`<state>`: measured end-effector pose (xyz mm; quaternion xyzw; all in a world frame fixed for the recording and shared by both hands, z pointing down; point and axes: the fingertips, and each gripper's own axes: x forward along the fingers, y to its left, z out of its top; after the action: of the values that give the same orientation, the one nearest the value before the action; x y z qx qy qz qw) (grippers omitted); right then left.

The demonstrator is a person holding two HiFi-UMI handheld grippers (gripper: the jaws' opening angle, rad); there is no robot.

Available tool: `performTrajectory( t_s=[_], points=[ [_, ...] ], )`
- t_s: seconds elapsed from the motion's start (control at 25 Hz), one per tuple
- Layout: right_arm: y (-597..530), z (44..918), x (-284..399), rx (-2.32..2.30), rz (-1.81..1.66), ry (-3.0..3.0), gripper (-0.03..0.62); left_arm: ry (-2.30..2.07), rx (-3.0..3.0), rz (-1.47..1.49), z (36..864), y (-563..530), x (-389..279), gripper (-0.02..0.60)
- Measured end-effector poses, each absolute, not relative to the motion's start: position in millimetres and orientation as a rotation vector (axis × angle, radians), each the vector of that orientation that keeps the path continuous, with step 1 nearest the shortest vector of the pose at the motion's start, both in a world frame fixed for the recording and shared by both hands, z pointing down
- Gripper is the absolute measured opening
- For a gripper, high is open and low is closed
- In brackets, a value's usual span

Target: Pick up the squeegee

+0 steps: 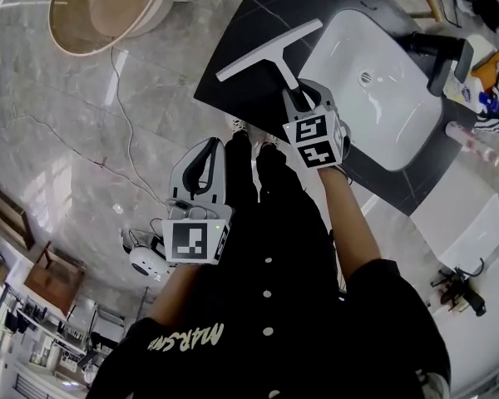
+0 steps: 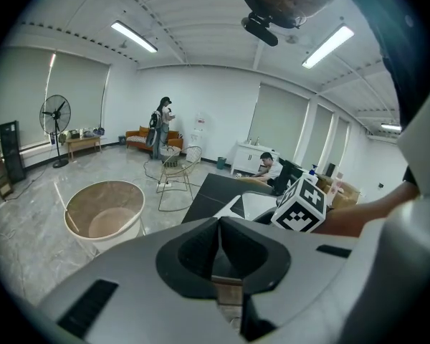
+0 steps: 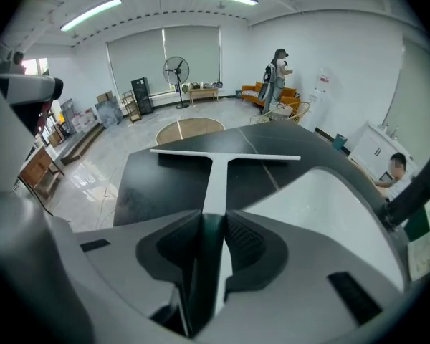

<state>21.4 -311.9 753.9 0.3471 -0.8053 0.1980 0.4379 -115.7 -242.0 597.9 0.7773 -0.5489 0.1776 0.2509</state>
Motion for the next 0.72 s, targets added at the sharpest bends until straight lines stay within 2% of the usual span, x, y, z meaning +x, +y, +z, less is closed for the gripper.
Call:
performTrajectory(
  t_s=[0.4, 0.72],
  points=[
    [-312, 726, 37, 0.835, 0.296, -1.998, 0.087, -1.502, 2.187, 0.452, 575, -245, -106, 0.020],
    [-323, 654, 53, 0.946, 0.157, -2.052, 0.087, -1.526, 2.281, 0.385, 537, -255, -97, 0.020]
  ],
)
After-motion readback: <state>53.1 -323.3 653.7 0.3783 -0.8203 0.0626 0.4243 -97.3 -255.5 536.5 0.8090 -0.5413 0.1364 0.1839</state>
